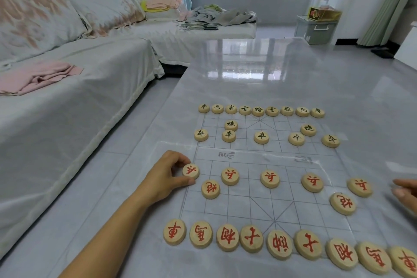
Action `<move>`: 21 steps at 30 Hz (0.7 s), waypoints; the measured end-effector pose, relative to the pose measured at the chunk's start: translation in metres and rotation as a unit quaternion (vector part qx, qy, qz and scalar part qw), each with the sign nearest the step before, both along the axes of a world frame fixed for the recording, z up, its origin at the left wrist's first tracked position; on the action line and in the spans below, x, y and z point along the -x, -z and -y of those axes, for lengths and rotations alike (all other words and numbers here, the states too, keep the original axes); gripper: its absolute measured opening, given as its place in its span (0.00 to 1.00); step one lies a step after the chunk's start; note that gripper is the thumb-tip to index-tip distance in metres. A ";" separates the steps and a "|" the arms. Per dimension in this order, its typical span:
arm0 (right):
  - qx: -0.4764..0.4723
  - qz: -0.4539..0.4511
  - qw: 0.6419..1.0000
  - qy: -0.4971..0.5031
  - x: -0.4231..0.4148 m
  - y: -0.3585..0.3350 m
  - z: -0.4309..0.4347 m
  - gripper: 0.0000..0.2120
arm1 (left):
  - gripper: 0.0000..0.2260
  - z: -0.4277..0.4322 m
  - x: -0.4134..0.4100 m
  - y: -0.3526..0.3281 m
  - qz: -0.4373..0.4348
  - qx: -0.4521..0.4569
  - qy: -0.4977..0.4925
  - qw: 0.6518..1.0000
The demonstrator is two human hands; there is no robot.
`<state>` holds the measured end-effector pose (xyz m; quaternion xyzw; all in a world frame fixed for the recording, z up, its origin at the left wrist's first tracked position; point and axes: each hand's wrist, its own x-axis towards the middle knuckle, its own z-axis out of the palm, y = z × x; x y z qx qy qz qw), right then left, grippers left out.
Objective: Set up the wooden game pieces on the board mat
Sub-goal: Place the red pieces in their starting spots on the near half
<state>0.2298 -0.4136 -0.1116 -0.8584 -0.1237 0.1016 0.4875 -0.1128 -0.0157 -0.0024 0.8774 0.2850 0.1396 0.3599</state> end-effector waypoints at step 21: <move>0.104 0.145 0.982 -0.059 0.059 -0.094 -0.008 0.21 | 0.16 0.000 0.002 0.006 0.035 0.000 0.012 0.999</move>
